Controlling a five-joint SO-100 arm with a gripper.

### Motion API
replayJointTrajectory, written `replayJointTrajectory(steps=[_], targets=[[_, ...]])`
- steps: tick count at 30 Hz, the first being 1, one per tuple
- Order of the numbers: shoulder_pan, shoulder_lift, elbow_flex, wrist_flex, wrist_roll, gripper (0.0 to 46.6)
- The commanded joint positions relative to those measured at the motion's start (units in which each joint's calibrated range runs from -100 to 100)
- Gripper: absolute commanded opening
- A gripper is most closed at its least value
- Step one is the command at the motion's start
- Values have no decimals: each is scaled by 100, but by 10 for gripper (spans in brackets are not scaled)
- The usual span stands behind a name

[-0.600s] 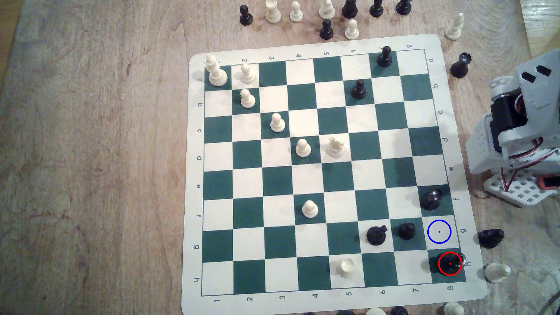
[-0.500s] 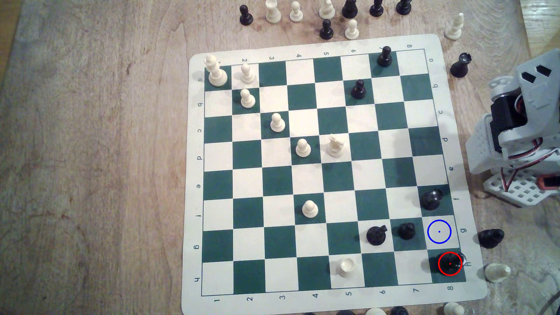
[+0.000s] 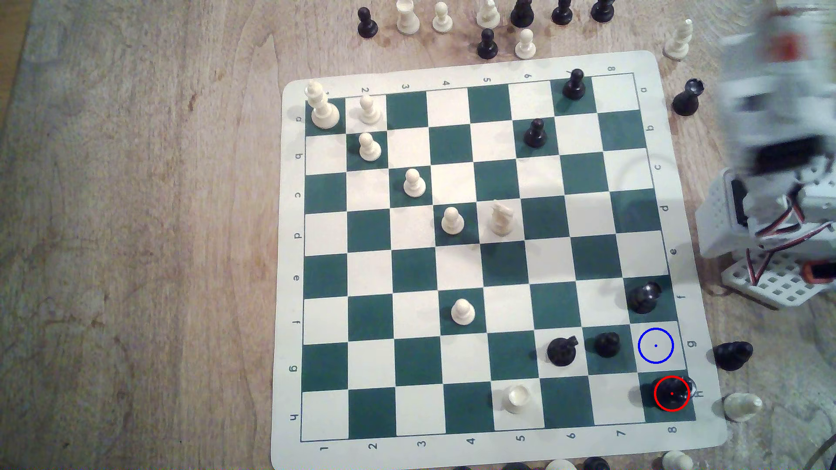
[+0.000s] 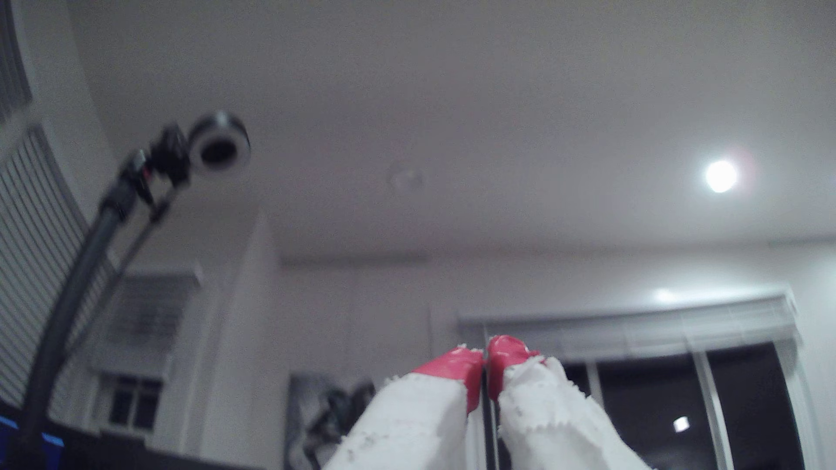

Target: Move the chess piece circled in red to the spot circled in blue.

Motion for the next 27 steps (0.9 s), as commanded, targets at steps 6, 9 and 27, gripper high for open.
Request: replayJointTrajectory(steps=[6, 9, 27], targets=[[205, -3, -2314, 5561, -10, 2], [354, -3, -2776, 6461, -15, 2], [-2329, 1339, -4499, 11367, -83, 109]])
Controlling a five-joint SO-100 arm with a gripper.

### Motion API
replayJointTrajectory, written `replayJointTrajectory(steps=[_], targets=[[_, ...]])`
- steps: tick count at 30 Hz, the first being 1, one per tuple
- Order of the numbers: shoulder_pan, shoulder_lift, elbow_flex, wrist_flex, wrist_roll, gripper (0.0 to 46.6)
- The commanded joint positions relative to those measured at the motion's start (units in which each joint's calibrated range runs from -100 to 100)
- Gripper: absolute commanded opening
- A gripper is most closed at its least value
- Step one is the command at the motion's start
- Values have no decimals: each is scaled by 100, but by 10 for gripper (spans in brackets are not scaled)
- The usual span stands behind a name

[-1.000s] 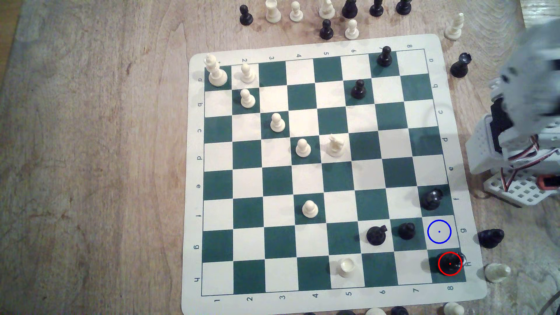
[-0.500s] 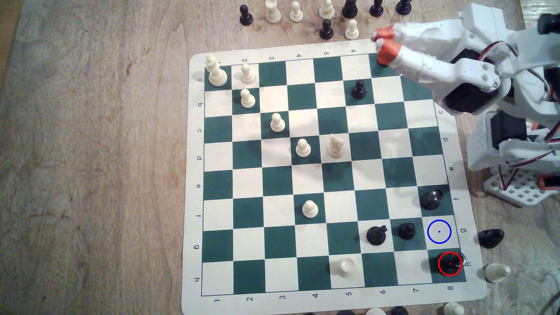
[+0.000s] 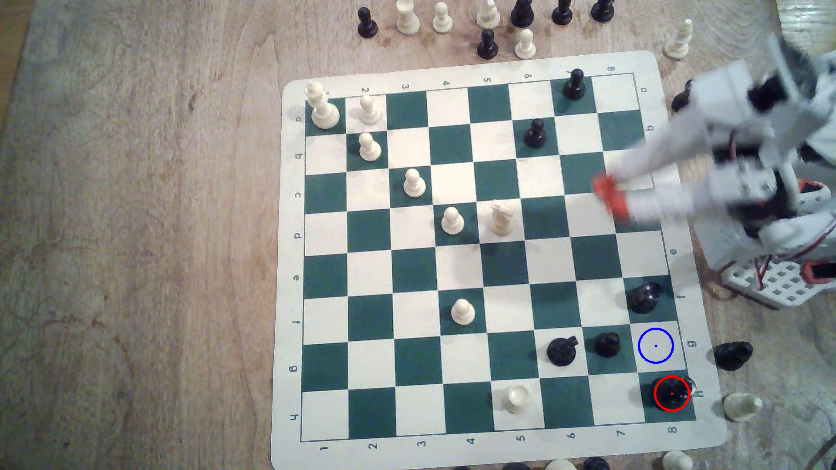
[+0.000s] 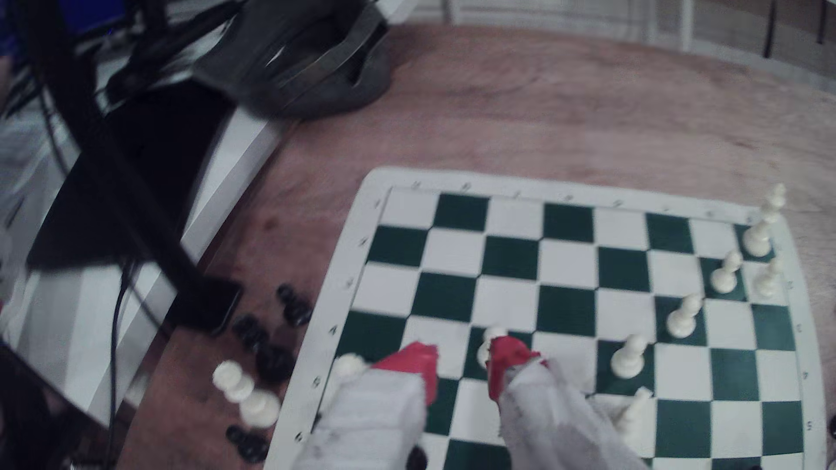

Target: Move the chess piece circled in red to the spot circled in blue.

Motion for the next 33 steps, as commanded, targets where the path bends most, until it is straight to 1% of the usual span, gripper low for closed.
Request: replayJointTrajectory(steps=[1, 3, 5, 6, 8, 12, 15, 17, 19, 23, 33], targets=[[-857, 502, -124, 454, -63, 121], [-1061, 664, -79, 560, -147, 130], [-1326, 791, -52, 626, -371, 127], [-1428, 816, -43, 650, -454, 138], [-1600, 859, -25, 667, -508, 147], [-1733, 1139, 48, 667, -479, 160], [-2156, 1224, 93, 847, -503, 158], [-2234, 1190, 293, 880, -449, 171], [-2249, 1224, 347, 945, -396, 176], [-2367, 1657, 347, 1052, -371, 181], [-2414, 3108, -133, 1175, -342, 158]])
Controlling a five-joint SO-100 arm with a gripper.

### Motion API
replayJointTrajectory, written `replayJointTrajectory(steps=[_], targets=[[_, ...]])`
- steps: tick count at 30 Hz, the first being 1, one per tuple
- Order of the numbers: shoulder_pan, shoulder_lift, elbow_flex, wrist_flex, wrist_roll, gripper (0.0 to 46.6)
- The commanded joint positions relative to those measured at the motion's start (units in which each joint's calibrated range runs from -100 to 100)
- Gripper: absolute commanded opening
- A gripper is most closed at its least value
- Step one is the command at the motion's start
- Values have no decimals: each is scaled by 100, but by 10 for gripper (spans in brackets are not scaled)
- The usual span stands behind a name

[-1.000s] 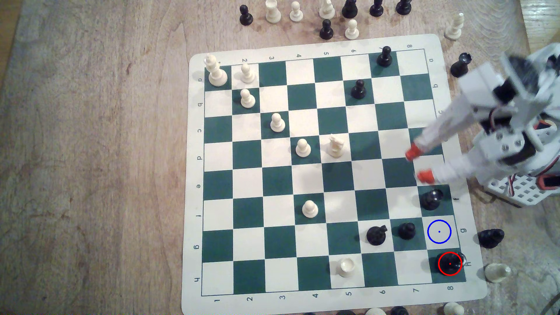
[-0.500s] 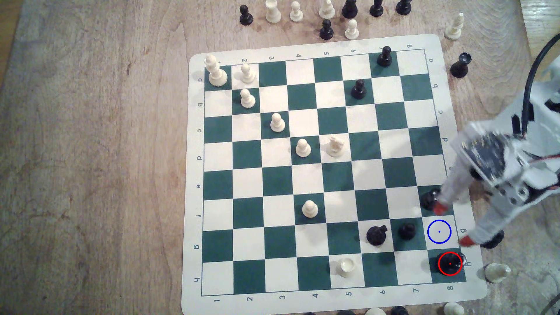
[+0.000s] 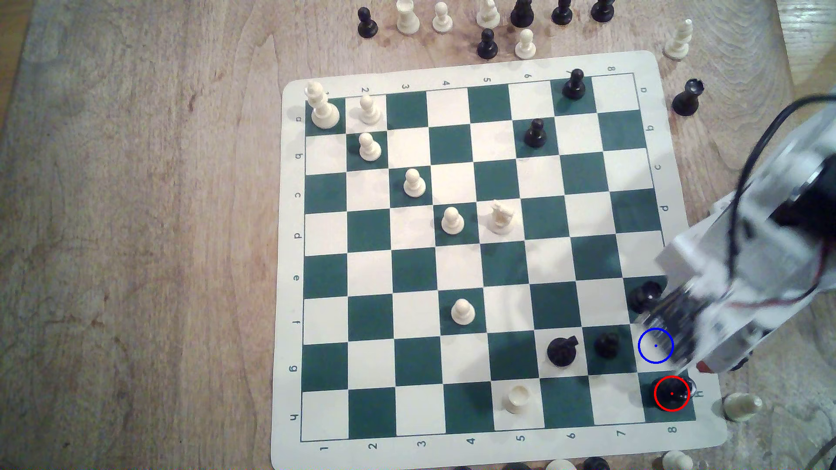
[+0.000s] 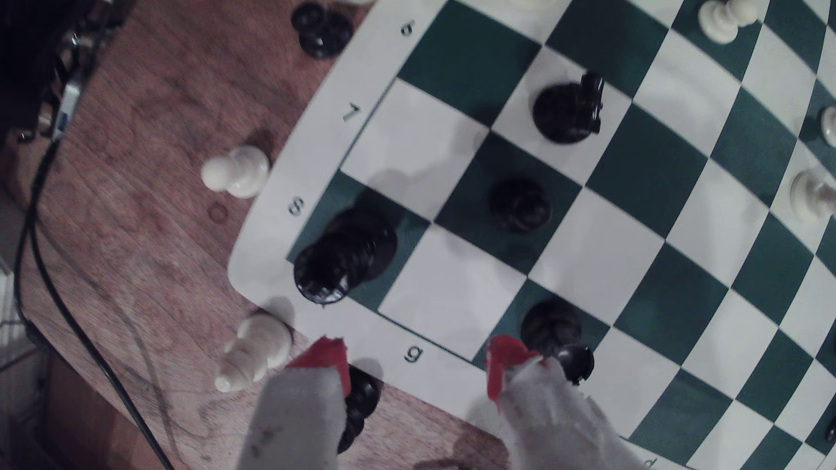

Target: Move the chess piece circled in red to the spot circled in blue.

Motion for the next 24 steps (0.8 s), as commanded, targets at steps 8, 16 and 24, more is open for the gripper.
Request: replayJointTrajectory(steps=[8, 16, 24], targets=[[-235, 598, -966, 222, -93, 155], [-673, 716, -1175, 34, -225, 148], [-728, 1311, -1175, -457, -195, 136]])
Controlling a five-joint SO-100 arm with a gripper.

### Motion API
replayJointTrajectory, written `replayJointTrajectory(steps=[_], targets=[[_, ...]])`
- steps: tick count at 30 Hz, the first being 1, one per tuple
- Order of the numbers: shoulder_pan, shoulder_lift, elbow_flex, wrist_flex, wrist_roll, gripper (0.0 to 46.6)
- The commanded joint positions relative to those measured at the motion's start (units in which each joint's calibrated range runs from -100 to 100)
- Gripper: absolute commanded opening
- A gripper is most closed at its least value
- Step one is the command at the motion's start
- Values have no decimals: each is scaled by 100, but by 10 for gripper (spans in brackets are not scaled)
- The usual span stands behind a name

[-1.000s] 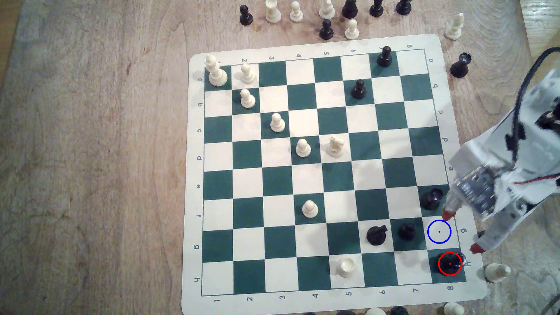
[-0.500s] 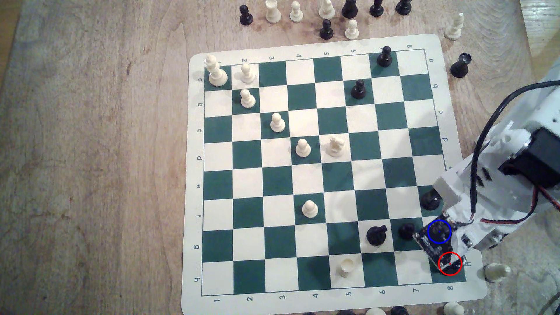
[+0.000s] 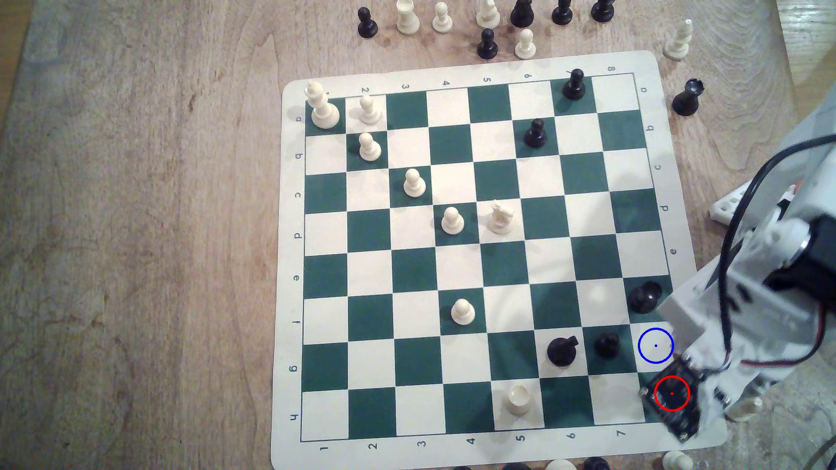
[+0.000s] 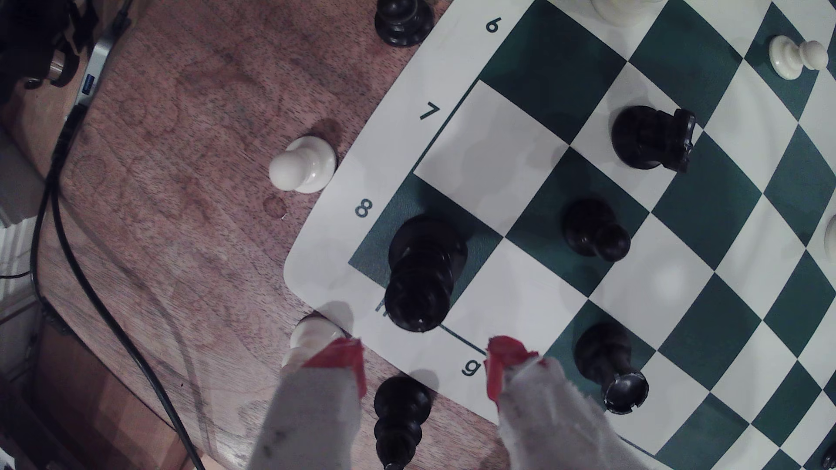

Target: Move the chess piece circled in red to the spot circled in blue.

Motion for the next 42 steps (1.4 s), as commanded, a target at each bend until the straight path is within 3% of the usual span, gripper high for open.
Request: replayJointTrajectory(steps=[1, 42], targets=[[-13, 155, -434, -195, 34, 136], [-264, 1207, -89, -900, -29, 121]])
